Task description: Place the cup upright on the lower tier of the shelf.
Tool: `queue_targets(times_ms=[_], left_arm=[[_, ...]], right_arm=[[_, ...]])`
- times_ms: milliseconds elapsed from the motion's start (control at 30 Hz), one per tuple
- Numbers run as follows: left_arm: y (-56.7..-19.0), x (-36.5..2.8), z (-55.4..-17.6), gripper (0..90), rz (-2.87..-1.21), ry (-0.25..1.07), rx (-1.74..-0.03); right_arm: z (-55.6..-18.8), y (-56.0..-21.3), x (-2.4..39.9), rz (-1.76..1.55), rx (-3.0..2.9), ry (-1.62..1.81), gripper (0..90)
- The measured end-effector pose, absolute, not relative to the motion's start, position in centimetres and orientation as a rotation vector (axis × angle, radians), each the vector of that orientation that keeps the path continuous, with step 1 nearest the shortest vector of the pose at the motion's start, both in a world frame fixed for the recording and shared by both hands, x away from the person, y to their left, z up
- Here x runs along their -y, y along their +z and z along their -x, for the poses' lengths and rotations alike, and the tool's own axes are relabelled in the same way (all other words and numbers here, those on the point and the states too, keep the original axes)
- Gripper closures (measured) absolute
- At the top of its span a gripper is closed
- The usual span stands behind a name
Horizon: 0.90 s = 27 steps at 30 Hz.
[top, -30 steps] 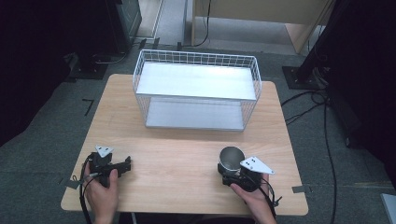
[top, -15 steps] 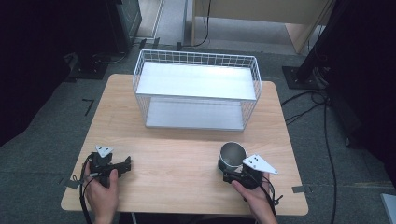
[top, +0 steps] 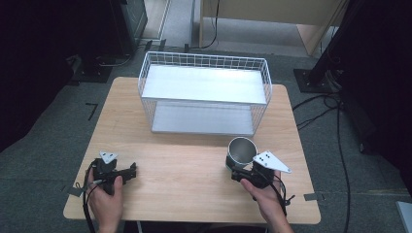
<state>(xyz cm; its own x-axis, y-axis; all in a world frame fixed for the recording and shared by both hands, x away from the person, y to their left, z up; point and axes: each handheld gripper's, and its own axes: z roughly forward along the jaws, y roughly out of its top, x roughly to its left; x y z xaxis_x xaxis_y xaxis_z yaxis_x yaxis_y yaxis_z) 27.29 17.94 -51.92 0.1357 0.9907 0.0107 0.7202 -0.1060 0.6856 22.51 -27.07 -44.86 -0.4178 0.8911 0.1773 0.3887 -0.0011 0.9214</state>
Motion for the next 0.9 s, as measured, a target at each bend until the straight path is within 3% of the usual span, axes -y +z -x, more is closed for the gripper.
queue_targets(times_ms=[900], left_arm=[[-51.9,-17.9,-27.3,0.0,-1.888,0.662,-1.638]], right_arm=[[-25.7,-40.6,26.6,-1.348,-1.749,1.431,15.5]])
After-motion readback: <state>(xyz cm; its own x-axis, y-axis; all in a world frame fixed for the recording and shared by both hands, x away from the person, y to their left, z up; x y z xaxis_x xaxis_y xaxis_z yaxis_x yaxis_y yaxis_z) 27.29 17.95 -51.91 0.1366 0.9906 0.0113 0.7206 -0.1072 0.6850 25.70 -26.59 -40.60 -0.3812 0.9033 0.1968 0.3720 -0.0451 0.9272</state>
